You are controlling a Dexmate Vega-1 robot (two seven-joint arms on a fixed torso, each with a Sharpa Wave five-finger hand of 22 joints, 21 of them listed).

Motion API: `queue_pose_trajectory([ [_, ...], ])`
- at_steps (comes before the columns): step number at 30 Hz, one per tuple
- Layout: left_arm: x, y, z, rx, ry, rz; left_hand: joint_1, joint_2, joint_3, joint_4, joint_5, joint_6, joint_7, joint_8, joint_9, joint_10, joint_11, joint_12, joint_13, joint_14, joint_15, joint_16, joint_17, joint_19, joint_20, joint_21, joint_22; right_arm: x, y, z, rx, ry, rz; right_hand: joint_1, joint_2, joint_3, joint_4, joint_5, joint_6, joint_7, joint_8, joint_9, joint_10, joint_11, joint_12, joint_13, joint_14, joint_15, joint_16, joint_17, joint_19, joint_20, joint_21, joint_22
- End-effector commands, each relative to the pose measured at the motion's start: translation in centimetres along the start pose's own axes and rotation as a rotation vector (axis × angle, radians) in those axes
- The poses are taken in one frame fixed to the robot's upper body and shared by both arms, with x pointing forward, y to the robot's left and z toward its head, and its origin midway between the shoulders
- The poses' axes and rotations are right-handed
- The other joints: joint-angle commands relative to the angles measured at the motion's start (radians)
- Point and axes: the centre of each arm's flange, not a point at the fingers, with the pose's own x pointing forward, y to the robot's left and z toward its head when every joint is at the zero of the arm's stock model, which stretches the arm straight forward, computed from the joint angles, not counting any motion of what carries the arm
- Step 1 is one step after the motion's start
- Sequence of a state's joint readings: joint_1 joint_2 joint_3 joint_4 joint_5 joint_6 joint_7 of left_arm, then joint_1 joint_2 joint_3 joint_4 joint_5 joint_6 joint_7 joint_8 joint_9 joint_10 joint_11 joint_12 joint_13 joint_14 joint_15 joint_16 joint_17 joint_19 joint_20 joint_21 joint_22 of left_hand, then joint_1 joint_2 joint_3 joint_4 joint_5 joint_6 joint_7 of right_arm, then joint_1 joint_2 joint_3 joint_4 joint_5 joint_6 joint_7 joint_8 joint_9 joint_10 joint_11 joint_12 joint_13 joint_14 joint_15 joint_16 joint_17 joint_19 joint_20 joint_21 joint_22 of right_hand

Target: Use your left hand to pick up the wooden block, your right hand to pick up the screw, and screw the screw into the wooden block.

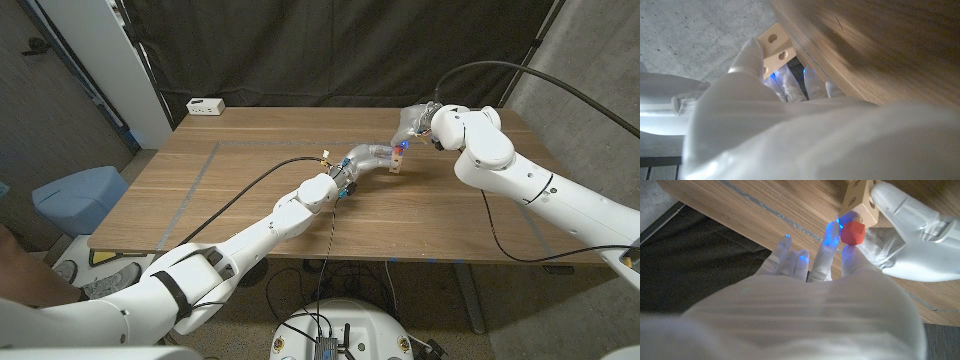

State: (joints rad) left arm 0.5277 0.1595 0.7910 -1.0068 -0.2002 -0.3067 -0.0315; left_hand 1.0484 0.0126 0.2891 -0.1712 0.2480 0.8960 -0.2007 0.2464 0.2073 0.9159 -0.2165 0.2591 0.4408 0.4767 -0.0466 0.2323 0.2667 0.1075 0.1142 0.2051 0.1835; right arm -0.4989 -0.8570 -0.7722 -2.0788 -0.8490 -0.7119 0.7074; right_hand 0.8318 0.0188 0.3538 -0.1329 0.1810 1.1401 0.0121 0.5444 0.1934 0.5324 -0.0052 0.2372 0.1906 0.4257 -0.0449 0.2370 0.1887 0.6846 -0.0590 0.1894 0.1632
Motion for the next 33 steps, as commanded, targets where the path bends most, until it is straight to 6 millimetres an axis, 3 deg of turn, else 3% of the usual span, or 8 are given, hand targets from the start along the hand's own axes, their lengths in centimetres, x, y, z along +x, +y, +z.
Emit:
queue_pose_trajectory([
  [1,0.0,-0.1,-0.1,0.000,0.004,-0.012,-0.071,0.098,0.036,0.024,0.006,0.027,0.009,0.002,0.002,0.006,-0.003,0.009,0.174,0.009,-0.079,-0.001,0.002,-0.002,0.006,0.008,0.006,-0.1,0.2,0.1,-0.012,0.025,-0.010,-0.010,0.003,-0.006,0.000,-0.001,0.031,-0.006,0.010,0.000,0.021,0.002,0.004,0.000,0.014,-0.047,0.004,0.003,0.016,-0.001,0.002,0.000],
  [10,-0.2,0.0,0.0,-0.001,0.002,-0.013,-0.072,0.100,0.039,0.024,0.007,0.026,0.010,0.002,0.001,0.005,-0.003,0.008,0.175,0.008,-0.078,-0.003,0.001,-0.004,0.009,0.007,0.006,-0.3,0.2,0.4,-0.021,0.035,-0.029,-0.010,0.017,-0.009,-0.007,0.001,0.112,-0.012,0.020,-0.003,0.061,-0.018,0.002,-0.002,0.038,-0.061,0.005,0.003,0.034,-0.011,0.002,0.000],
  [15,-0.3,0.0,0.0,-0.001,0.001,-0.016,-0.073,0.100,0.041,0.024,0.008,0.028,0.010,0.002,0.001,0.005,-0.003,0.008,0.175,0.009,-0.078,-0.003,0.001,-0.005,0.010,0.007,0.006,-0.4,0.1,0.5,-0.030,0.047,-0.033,-0.014,0.013,-0.013,-0.008,0.000,0.106,-0.013,0.013,-0.004,0.064,-0.009,-0.001,-0.002,0.040,-0.061,0.004,0.003,0.036,-0.012,0.001,0.001],
  [19,-0.2,0.0,0.0,-0.003,-0.001,-0.019,-0.075,0.101,0.043,0.025,0.009,0.027,0.010,0.002,0.001,0.005,-0.003,0.008,0.174,0.010,-0.077,-0.004,0.000,-0.006,0.010,0.007,0.006,-0.6,0.0,0.5,-0.034,0.051,-0.038,-0.044,0.003,-0.027,0.003,-0.003,0.094,-0.012,0.000,-0.004,0.061,-0.009,-0.009,-0.002,0.035,-0.056,-0.001,0.004,0.034,-0.009,-0.001,0.001],
  [28,0.0,0.1,0.0,-0.002,0.000,-0.025,-0.078,0.101,0.045,0.026,0.010,0.025,0.012,0.001,0.001,0.004,-0.003,0.007,0.173,0.011,-0.075,-0.005,-0.001,-0.006,0.011,0.007,0.006,-1.0,-0.3,0.4,-0.027,0.036,-0.037,-0.112,-0.022,-0.060,0.015,-0.002,-0.027,-0.005,-0.073,-0.001,0.021,0.025,-0.039,-0.001,0.009,-0.025,-0.024,0.004,0.010,0.013,-0.009,0.001],
  [33,0.1,0.2,-0.1,-0.004,0.003,-0.027,-0.079,0.101,0.047,0.026,0.010,0.025,0.012,0.000,0.001,0.003,-0.002,0.006,0.171,0.011,-0.074,-0.006,-0.002,-0.007,0.011,0.007,0.006,-1.3,-0.6,0.4,-0.016,0.018,-0.037,-0.132,-0.024,-0.069,0.018,-0.001,-0.096,0.001,-0.109,0.002,-0.003,0.028,-0.047,0.001,-0.003,-0.013,-0.031,0.005,-0.001,0.024,-0.010,0.002],
])
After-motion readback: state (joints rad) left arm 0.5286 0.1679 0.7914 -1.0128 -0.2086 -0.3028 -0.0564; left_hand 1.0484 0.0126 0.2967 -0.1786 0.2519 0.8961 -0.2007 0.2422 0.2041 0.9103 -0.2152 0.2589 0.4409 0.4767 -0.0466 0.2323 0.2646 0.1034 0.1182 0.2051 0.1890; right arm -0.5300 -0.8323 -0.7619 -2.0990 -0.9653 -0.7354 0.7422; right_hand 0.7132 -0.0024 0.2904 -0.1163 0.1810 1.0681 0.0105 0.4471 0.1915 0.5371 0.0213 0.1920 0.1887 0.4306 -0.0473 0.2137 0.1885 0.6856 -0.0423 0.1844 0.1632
